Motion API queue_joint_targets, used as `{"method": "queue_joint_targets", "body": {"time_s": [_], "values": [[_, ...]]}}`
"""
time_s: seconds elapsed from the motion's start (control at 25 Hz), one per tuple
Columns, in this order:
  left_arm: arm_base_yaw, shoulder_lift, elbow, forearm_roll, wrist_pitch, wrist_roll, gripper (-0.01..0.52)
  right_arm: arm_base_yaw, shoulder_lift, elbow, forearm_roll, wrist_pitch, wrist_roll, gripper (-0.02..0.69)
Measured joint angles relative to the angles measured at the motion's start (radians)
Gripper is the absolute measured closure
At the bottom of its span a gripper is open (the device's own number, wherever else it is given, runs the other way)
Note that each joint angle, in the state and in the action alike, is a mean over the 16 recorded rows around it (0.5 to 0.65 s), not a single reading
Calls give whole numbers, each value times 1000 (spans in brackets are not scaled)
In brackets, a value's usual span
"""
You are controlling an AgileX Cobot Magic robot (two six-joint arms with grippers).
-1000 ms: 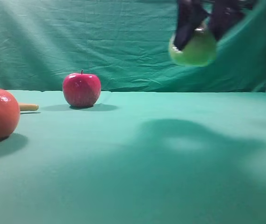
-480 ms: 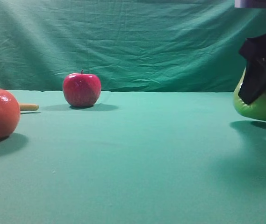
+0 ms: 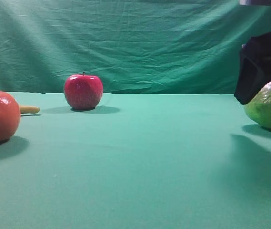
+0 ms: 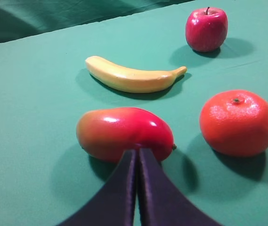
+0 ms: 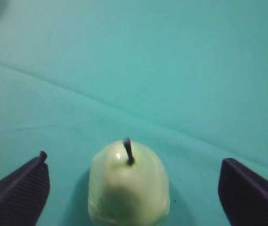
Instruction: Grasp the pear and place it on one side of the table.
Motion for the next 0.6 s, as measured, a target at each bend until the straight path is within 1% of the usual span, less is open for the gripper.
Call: {"method": "queue_joint_targets", "body": {"time_s": [0.4,0.52,0.6], "values": [[0,0,0,0,0,0,514,0,-358,-37,-2,219,18,539],[0,0,0,0,0,0,514,0,-462,-37,-3,280,20,621],[0,0,0,0,0,0,514,0,-522,-37,-3,316,20,651]]}}
